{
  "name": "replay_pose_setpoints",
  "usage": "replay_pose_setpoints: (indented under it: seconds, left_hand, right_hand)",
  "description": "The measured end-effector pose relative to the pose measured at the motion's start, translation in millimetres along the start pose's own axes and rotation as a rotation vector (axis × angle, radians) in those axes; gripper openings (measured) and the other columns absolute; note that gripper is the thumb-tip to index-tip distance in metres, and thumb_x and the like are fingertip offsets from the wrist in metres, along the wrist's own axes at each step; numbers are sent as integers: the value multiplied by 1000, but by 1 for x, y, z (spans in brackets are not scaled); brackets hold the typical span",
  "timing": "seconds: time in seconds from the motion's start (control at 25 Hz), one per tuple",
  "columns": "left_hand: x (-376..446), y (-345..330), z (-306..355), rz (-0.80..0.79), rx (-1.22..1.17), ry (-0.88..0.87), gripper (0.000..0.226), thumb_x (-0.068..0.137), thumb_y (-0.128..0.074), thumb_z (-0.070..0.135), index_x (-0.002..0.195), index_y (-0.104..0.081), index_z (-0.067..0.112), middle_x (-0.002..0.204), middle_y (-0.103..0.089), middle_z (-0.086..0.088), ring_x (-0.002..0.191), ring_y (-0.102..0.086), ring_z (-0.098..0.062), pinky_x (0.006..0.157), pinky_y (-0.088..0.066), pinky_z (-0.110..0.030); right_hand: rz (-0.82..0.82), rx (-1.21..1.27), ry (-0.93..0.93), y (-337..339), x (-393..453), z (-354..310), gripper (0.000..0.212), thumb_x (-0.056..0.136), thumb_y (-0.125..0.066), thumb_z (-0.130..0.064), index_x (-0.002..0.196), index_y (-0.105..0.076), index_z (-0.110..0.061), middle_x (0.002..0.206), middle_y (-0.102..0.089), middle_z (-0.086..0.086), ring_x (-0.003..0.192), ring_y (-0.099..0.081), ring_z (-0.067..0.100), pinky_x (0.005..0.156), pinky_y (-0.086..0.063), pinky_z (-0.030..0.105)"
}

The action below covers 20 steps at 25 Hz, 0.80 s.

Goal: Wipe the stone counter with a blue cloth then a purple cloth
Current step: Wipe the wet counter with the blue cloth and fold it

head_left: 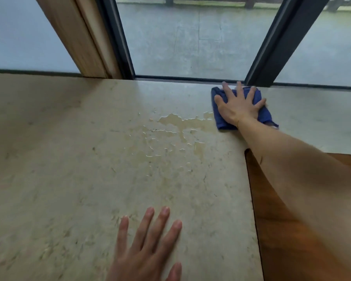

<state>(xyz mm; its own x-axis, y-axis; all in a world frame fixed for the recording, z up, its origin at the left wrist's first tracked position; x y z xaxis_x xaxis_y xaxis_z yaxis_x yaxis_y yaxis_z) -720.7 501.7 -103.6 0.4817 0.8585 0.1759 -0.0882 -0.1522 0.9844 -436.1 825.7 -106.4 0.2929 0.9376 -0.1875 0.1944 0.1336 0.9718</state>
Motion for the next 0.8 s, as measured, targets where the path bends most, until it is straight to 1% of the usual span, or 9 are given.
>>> replay_pose_setpoints:
  seconds: [0.12,0.2,0.32,0.4,0.52,0.64,0.72,0.8]
  left_hand:
    - [0,-7,-2,14,32,-2,63,88,-34,66,138,-54,34,146,-53,-1,137,-44,-23,101,-39,-62]
    - [1,-5,-2,24,27,-4,64,87,-38,66,140,-54,34,148,-51,-1,138,-44,-24,101,-38,-63]
    - [0,-4,0,-39,-29,1,73,76,-54,63,142,-52,32,154,-44,-1,141,-42,-27,103,-35,-69]
    - [1,-4,-1,-108,-66,23,77,76,-54,61,146,-47,31,158,-37,0,144,-37,-28,106,-30,-70]
    - [-1,-3,0,-179,-86,36,72,86,-44,58,153,-35,32,163,-26,2,149,-26,-27,111,-23,-69]
    - [-2,0,-2,-194,-119,42,65,91,-35,57,152,-32,33,164,-25,2,150,-23,-26,113,-19,-67]
    - [0,1,-4,-173,-209,44,62,90,-33,57,147,-33,32,162,-27,2,150,-23,-24,115,-16,-67]
    - [1,5,-11,-134,-374,68,61,88,-32,55,142,-37,28,159,-31,1,149,-25,-25,114,-17,-67]
  right_hand:
    - [-30,-61,154,3,38,-29,62,95,-12,-72,153,-1,-55,169,4,-7,153,9,35,114,6,72]
    - [-46,-115,318,0,39,-52,58,95,-11,-72,151,0,-59,168,6,-10,154,8,32,115,6,70]
    - [-72,-158,563,-12,-2,-72,54,94,-10,-74,146,2,-67,168,9,-13,153,13,30,117,8,66]
    - [-60,-147,644,-19,-42,-75,53,91,-6,-76,143,5,-71,167,11,-15,153,15,31,117,9,66]
    - [-73,-150,674,-32,-120,-66,53,89,-2,-77,141,9,-72,166,13,-16,152,19,32,117,11,66]
    - [-63,-152,626,-47,-212,-47,51,95,-8,-73,144,7,-68,165,12,-18,152,20,29,117,13,63]
    - [-40,-118,572,-56,-278,-28,52,98,-12,-70,148,0,-65,166,4,-17,153,14,29,118,7,65]
    - [-13,-102,494,-62,-350,-7,53,97,-11,-69,150,-6,-62,167,-2,-16,154,8,31,118,-1,67]
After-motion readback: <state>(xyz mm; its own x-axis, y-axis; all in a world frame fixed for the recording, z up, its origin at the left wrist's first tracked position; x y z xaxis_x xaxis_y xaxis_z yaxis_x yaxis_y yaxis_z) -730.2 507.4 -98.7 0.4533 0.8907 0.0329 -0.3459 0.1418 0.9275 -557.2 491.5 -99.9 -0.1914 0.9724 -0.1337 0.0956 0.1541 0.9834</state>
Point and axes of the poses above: each hand's wrist, its own x-axis towards the middle knuckle, its own y-axis out of the back of the hand, z = x × y, the point moved 10 cm from there along x, towards the middle knuckle
